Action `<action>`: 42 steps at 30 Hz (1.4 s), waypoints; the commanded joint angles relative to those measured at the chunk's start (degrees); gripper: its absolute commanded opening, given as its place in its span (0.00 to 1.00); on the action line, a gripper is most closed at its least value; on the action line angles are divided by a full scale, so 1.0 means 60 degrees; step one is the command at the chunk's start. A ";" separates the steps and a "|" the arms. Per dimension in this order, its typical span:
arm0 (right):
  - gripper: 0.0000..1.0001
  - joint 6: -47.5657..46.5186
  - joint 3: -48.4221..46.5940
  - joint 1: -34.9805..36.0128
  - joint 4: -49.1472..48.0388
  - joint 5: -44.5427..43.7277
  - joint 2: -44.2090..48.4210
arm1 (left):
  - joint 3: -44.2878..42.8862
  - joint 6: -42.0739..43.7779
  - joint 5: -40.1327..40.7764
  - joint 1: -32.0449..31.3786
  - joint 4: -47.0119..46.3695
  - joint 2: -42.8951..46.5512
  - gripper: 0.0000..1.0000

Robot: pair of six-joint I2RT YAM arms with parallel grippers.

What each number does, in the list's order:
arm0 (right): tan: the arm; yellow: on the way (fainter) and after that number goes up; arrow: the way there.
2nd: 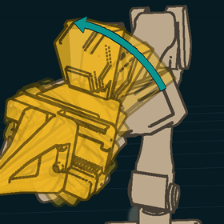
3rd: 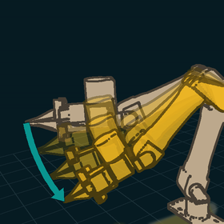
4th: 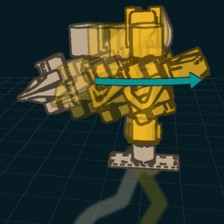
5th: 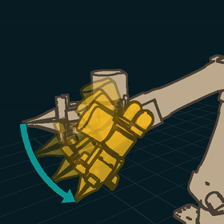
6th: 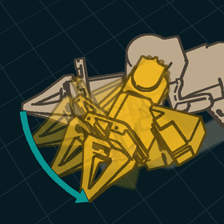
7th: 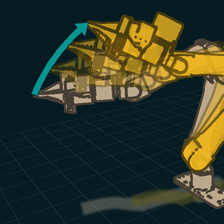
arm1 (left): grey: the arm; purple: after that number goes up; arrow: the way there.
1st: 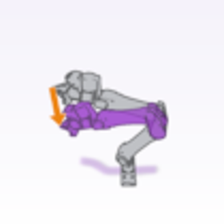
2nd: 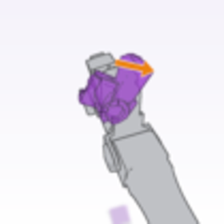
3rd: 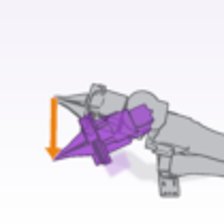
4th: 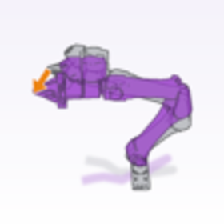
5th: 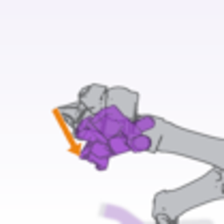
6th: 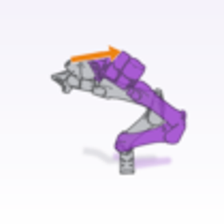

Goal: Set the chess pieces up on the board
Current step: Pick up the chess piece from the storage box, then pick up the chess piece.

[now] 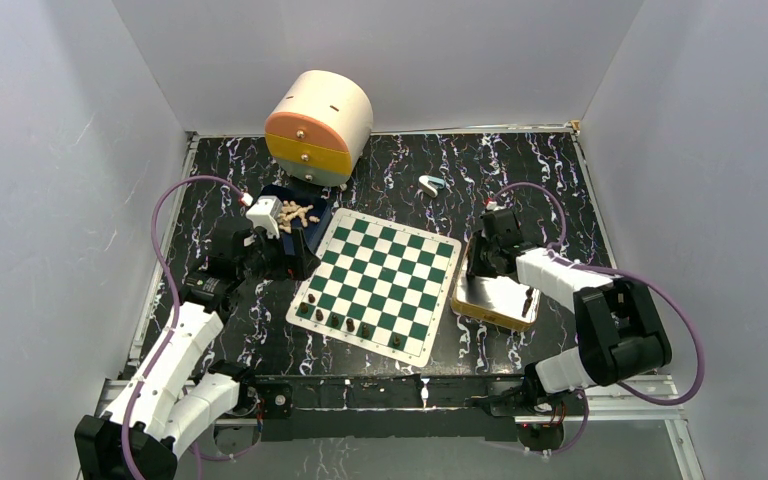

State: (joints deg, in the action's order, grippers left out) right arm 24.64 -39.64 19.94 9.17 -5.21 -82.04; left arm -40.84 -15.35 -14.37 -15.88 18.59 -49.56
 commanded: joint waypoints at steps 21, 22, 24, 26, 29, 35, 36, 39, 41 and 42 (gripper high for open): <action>0.10 -0.0790 -0.0820 -0.0023 0.2397 0.0609 0.3712 | -0.0779 -0.1065 -0.0501 -0.0025 0.0311 -0.0288 0.82; 0.10 -0.0930 -0.0782 -0.0018 0.2246 0.1052 0.3890 | -0.0902 -0.1263 -0.0721 -0.0022 0.0314 -0.0371 0.81; 0.10 -0.1174 -0.0576 -0.0016 0.1774 0.1966 0.4264 | -0.1150 -0.1669 -0.1188 -0.0021 0.0286 -0.0558 0.79; 0.11 -0.1357 -0.0374 0.0021 0.1342 0.2691 0.4604 | -0.1397 -0.2005 -0.1737 -0.0024 0.0214 -0.0779 0.78; 0.11 -0.1558 -0.0141 0.0125 0.0738 0.3698 0.4959 | -0.1696 -0.2530 -0.2428 -0.0021 0.0113 -0.1000 0.73; 0.11 -0.1775 0.0093 0.0917 -0.0093 0.4634 0.5267 | -0.2210 -0.3554 -0.3515 -0.0150 -0.0048 -0.1465 0.62; 0.11 -0.1778 0.0176 0.1104 -0.0296 0.4630 0.5351 | -0.2271 -0.3695 -0.3678 -0.0213 -0.0115 -0.1549 0.62; 0.11 -0.1658 0.0402 0.1649 -0.0928 0.4735 0.5462 | -0.2463 -0.4009 -0.3951 -0.0652 -0.0250 -0.1880 0.62; 0.11 -0.1555 0.0510 0.2128 -0.1350 0.4707 0.5401 | -0.2597 -0.4156 -0.3991 -0.1016 -0.0298 -0.2112 0.62; 0.11 -0.1534 0.0553 0.2429 -0.1442 0.4619 0.5357 | -0.2614 -0.4233 -0.3993 -0.1191 -0.0322 -0.2230 0.62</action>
State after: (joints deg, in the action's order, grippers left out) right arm 15.46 -36.99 30.00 9.06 20.95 -50.33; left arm -53.76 -37.41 -34.20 -19.64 18.02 -61.23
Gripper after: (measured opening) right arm 0.249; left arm 0.623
